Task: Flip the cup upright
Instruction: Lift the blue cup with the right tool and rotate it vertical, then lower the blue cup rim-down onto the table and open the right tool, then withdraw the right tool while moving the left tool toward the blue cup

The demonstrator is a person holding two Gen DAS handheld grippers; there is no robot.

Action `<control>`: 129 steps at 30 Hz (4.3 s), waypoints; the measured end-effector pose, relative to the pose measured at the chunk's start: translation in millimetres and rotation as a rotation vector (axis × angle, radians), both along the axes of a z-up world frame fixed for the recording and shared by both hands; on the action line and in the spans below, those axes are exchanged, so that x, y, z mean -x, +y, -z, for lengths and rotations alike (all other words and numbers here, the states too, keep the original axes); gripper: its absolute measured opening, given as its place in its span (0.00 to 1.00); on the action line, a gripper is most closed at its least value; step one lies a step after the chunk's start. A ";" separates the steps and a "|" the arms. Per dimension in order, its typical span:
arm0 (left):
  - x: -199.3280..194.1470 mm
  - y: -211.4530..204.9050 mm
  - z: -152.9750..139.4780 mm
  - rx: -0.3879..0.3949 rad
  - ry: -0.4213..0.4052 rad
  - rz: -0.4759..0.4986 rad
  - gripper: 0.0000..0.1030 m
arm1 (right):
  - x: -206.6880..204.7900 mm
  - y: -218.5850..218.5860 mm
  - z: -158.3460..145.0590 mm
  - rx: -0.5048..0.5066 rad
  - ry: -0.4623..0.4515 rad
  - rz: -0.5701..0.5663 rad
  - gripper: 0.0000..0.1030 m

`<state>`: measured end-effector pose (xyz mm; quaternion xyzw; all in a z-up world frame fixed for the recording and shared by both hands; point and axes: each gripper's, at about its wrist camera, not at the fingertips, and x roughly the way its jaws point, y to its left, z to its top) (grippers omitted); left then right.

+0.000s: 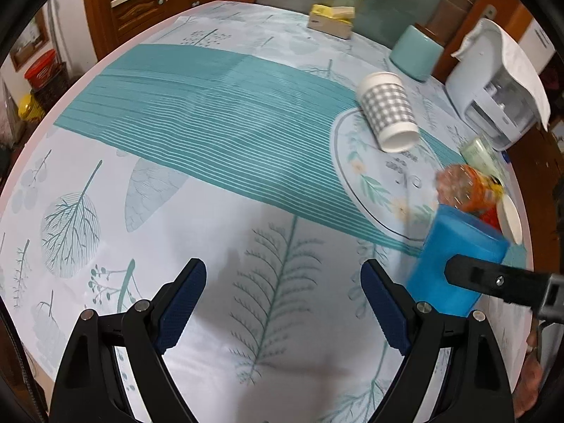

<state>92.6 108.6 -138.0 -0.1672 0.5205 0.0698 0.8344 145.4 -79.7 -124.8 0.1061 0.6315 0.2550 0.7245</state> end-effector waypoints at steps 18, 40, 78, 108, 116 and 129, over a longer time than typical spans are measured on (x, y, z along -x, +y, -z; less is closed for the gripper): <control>8.6 -49.0 -15.2 -0.053 0.008 0.164 0.86 | -12.5 -27.7 22.6 -0.051 0.044 0.237 0.68; 16.0 -54.6 -28.3 -0.051 -0.013 0.198 0.86 | 8.3 -33.7 20.8 -0.052 -0.004 0.221 0.63; 74.2 -79.5 -39.5 -0.027 -0.012 0.296 0.85 | 124.2 -68.4 7.4 -0.028 -0.125 0.243 0.72; 89.5 -123.9 -69.8 -0.033 -0.053 0.412 0.85 | 168.4 -101.6 -43.0 0.091 -0.372 0.239 0.73; 93.4 -137.4 -79.5 -0.031 -0.081 0.426 0.85 | 185.9 -114.9 -63.9 0.129 -0.472 0.246 0.73; 102.7 -159.5 -93.0 -0.069 -0.147 0.431 0.86 | 207.3 -125.3 -84.8 0.151 -0.593 0.249 0.73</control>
